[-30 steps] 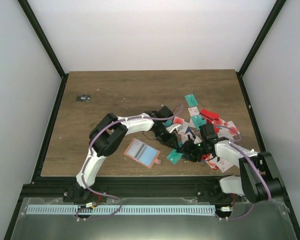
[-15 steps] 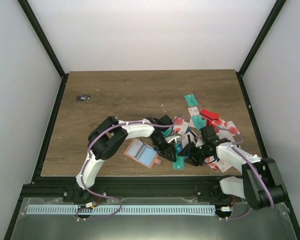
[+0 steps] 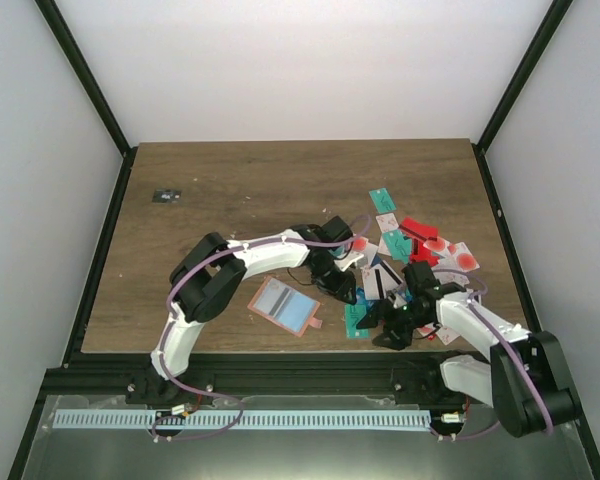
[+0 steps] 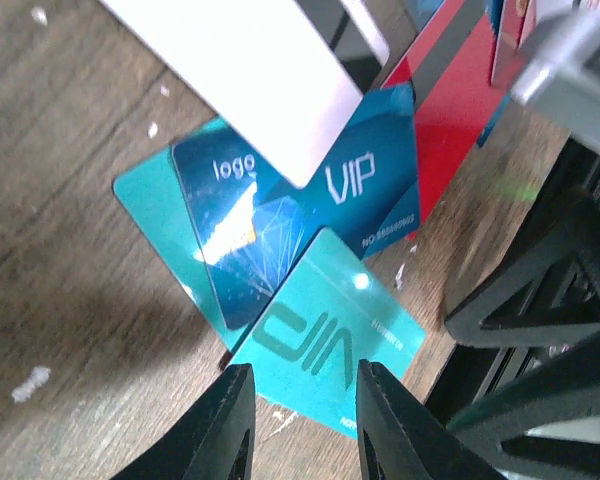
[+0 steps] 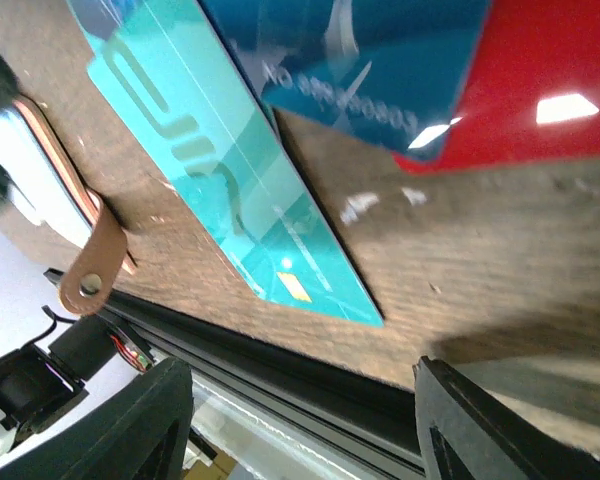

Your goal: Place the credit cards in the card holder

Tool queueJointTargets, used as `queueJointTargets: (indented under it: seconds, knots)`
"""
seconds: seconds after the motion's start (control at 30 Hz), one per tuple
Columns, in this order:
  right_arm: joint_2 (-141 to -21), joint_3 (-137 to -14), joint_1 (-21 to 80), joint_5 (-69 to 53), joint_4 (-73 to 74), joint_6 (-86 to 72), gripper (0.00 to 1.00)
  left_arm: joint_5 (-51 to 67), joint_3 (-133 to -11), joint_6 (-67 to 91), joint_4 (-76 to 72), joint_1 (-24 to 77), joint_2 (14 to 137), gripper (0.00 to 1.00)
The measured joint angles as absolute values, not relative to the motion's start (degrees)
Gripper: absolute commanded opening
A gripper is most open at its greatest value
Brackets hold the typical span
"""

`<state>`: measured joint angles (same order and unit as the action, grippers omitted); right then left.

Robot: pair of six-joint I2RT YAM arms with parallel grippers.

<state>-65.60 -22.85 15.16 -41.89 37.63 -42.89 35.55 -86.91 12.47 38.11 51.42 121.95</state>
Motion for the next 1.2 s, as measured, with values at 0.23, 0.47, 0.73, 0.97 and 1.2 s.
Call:
queueJointTargets:
  seconds: [0.23,0.47,0.73,0.97,1.2]
  knots:
    - [-61.65,-19.88,15.22,-44.1,40.01,-42.96,0.7,35.03,-90.35,12.62,36.53,51.42,124.6,0.3]
    - [-60.16,-17.28,15.55,-46.13,39.44,-43.81,0.72,36.67,-91.39,11.84,36.03,51.68,127.31,0.3]
    - [-60.62,-14.72,15.57,-48.45,33.98,-46.3,0.72,37.6,-88.47,11.9,33.3,53.98,126.13,0.3]
    - [-61.19,-14.22,15.57,-49.87,31.99,-47.7,0.7,38.37,-86.46,12.64,32.03,55.59,125.21,0.3]
    - [-62.87,-14.22,15.53,-51.68,29.95,-47.4,0.63,39.46,-84.58,13.47,31.77,56.6,124.42,0.3]
